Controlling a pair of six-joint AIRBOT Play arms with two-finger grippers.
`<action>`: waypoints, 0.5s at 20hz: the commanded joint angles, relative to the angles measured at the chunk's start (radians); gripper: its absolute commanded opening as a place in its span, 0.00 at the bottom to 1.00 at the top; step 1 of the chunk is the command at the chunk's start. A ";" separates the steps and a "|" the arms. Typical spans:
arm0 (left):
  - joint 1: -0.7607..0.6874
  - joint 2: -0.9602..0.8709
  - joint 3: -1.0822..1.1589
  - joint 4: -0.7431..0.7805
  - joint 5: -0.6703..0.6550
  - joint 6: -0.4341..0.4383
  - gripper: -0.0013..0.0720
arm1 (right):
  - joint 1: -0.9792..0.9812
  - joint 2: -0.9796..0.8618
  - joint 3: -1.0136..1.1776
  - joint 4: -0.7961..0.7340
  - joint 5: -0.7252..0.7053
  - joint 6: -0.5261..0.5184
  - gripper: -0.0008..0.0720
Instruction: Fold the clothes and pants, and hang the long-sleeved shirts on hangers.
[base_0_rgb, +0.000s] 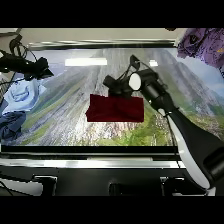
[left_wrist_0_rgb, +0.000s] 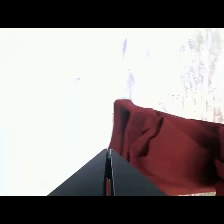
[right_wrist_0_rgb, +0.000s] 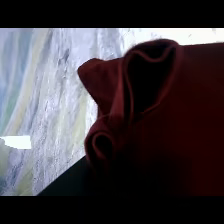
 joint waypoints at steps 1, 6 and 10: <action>0.024 0.005 0.000 0.009 -0.014 0.050 0.04 | 0.050 -0.086 0.001 0.041 -0.082 0.033 0.05; 0.024 0.002 0.000 0.009 -0.014 0.053 0.04 | 0.057 -0.162 0.001 0.100 -0.103 -0.010 0.15; 0.024 -0.002 0.000 0.009 -0.013 0.053 0.04 | 0.042 -0.166 0.005 0.212 -0.085 -0.193 0.92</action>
